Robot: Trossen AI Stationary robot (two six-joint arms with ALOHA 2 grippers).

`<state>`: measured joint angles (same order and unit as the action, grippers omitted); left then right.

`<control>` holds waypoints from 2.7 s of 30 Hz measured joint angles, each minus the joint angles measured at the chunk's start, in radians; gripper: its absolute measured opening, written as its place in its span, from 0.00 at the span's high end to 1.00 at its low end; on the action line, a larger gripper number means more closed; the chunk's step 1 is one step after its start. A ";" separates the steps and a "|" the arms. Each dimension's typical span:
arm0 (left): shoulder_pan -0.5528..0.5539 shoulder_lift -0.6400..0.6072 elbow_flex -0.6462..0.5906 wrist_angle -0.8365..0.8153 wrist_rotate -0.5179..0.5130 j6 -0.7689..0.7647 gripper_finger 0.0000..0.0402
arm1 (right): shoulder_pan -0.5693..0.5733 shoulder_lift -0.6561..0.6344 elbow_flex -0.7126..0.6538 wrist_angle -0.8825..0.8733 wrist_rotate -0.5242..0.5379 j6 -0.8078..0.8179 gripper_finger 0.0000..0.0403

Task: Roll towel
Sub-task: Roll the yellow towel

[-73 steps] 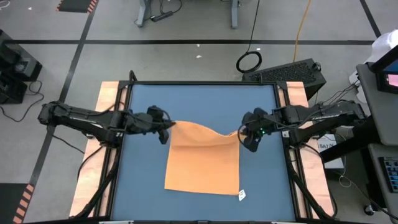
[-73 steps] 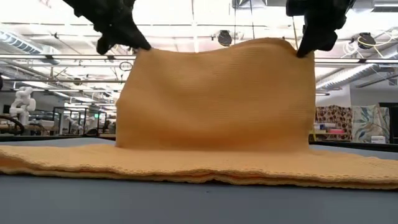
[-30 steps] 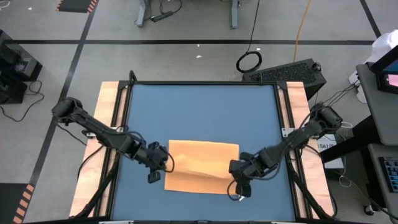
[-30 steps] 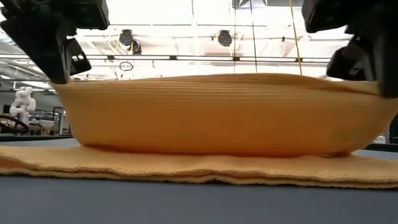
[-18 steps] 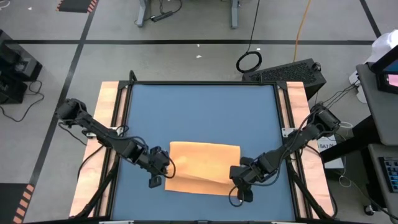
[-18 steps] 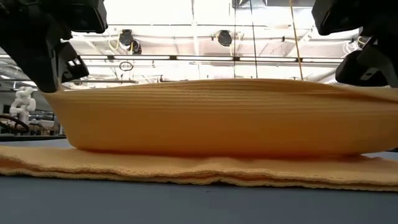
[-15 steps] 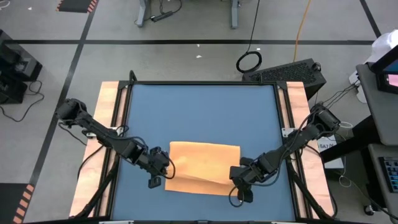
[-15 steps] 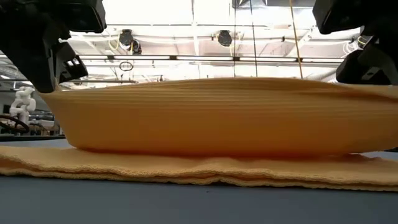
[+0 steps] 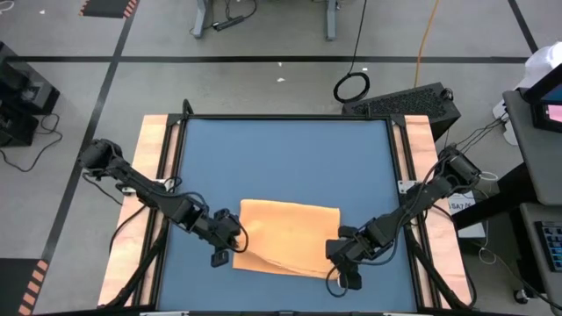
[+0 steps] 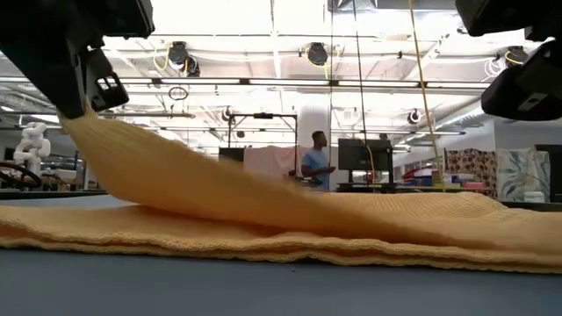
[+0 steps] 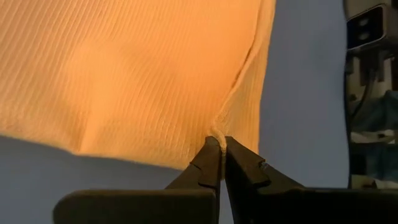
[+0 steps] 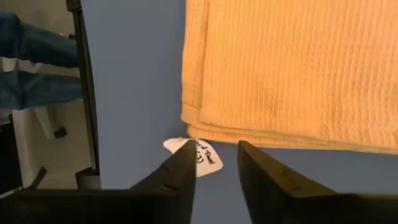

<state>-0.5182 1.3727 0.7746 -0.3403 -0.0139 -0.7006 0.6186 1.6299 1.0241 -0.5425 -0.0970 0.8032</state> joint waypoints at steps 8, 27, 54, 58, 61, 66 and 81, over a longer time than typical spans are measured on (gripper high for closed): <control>0.000 0.000 0.000 0.020 0.000 -0.050 0.96 | 0.000 0.000 0.000 -0.002 -0.013 -0.002 0.59; -0.037 -0.023 0.000 0.067 0.128 -0.160 0.66 | -0.001 0.000 0.000 0.025 0.044 0.045 0.58; -0.149 0.069 -0.183 0.196 -0.119 -0.670 0.64 | -0.092 -0.073 0.000 0.077 -0.057 0.281 0.66; -0.171 0.122 -0.190 0.247 -0.103 -0.762 0.65 | -0.102 -0.072 0.000 0.130 -0.064 0.281 0.73; -0.193 0.154 -0.189 0.300 -0.130 -0.792 0.65 | -0.102 -0.072 0.000 0.153 -0.058 0.279 0.78; -0.205 0.181 -0.190 0.405 -0.097 -0.810 0.66 | -0.102 -0.071 0.000 0.144 -0.039 0.269 0.83; -0.213 0.047 -0.190 0.400 0.090 -0.916 0.57 | -0.102 -0.070 0.000 0.139 -0.033 0.289 0.82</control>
<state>-0.7311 1.4194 0.5842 0.0594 0.0758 -1.6170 0.5167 1.5597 1.0241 -0.4035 -0.1302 1.0917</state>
